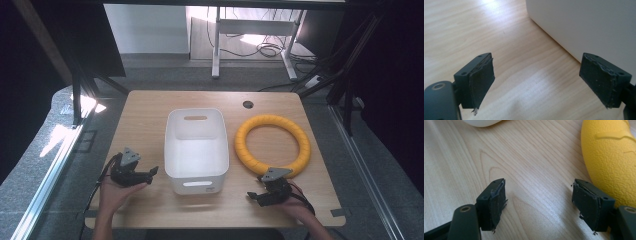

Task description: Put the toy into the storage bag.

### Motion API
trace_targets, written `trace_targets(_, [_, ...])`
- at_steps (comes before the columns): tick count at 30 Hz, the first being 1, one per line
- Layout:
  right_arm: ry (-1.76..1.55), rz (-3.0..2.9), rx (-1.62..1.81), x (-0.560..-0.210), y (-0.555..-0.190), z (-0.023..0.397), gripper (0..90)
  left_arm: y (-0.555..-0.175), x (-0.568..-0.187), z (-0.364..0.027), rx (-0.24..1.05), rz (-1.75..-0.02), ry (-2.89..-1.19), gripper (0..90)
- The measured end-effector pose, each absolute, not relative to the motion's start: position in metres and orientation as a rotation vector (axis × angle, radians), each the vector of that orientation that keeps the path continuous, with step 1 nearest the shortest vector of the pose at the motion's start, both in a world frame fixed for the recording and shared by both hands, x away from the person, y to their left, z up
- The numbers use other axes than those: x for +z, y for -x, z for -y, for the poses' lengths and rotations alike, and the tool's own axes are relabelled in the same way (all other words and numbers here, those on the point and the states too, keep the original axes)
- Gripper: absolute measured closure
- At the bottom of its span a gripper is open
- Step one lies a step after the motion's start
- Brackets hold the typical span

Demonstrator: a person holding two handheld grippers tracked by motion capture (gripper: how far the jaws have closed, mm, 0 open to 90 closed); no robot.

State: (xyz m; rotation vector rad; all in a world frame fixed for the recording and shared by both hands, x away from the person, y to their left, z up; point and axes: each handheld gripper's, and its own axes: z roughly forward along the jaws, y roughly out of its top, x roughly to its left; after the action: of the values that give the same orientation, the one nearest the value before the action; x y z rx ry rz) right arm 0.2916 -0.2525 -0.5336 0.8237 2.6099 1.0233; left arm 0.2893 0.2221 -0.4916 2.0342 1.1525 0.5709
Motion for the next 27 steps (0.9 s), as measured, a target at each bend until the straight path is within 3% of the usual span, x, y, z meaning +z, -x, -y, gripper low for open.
trace_targets(13, [-0.837, -2.561, 1.117, -0.527, -0.289, 0.264, 29.0, -0.293, -0.489, -0.206, 0.732, -1.091, -2.002, 12.4])
trace_targets(27, [-0.797, -2.5, 1.154, -0.497, -0.281, 0.262, 27.9, -0.275, -0.48, -0.211, 0.613, -1.15, -2.027, 12.5])
